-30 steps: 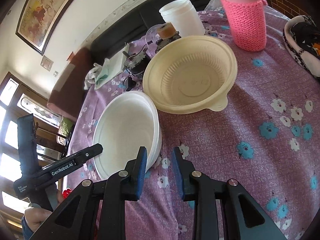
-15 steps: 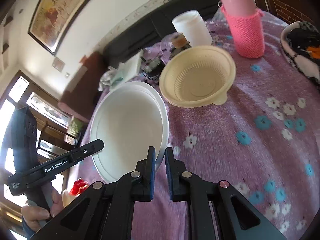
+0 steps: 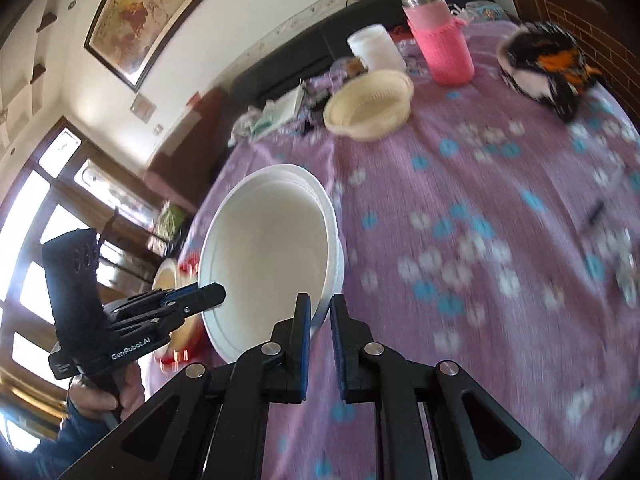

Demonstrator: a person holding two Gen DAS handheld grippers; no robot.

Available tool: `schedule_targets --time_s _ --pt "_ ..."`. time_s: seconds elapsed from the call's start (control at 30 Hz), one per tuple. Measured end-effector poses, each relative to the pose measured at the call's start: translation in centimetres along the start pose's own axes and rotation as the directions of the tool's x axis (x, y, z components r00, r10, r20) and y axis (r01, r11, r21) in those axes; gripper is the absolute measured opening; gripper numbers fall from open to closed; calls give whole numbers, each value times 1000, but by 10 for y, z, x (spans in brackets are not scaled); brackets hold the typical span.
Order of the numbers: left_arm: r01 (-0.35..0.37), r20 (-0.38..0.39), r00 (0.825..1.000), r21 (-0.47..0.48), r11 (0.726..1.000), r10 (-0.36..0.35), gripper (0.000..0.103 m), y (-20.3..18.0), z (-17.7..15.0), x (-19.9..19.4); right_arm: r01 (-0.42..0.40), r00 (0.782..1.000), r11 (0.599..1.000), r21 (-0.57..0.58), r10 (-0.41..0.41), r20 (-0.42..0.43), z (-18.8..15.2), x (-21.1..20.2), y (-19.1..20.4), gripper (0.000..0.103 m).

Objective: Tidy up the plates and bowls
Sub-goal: 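Lift the smaller white bowl with the left tool toward the stack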

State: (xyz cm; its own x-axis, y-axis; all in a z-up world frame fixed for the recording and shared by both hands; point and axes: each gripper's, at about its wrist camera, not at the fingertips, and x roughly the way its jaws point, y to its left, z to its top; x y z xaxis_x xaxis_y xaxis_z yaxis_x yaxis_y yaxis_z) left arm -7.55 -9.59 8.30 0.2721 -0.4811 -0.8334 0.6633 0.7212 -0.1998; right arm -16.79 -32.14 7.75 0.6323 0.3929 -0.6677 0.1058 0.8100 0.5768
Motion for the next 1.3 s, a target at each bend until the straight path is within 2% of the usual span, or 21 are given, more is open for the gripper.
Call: schedule_targets --time_s 0.13,0.27,0.47,0.63,0.73,1.0,1.3 --pt "-17 -24 1000 33 999 18 17 -13 -34 6 -2 998 1000 24 3 -65 -34 -2 -9 12" --pt "-87 23 996 70 994 85 20 -19 -40 12 4 996 999 43 0 -89 -46 6 -18 13" --pt "-194 123 976 99 976 181 23 -25 -35 21 101 995 994 -37 -101 -15 -42 13 -7 14" --pt "-238 166 961 89 967 221 23 -26 -33 26 216 976 968 -125 -211 55 -44 21 5 16" --pt "-250 193 954 88 964 230 23 -28 -33 19 203 979 972 -118 -198 58 -44 21 4 15" --pt "-260 196 951 94 961 239 23 -29 -37 7 158 987 979 -125 -153 50 -43 8 14 15" --pt "-265 221 944 58 962 247 23 -19 -44 -9 122 992 981 -150 -118 33 -44 7 33 15"
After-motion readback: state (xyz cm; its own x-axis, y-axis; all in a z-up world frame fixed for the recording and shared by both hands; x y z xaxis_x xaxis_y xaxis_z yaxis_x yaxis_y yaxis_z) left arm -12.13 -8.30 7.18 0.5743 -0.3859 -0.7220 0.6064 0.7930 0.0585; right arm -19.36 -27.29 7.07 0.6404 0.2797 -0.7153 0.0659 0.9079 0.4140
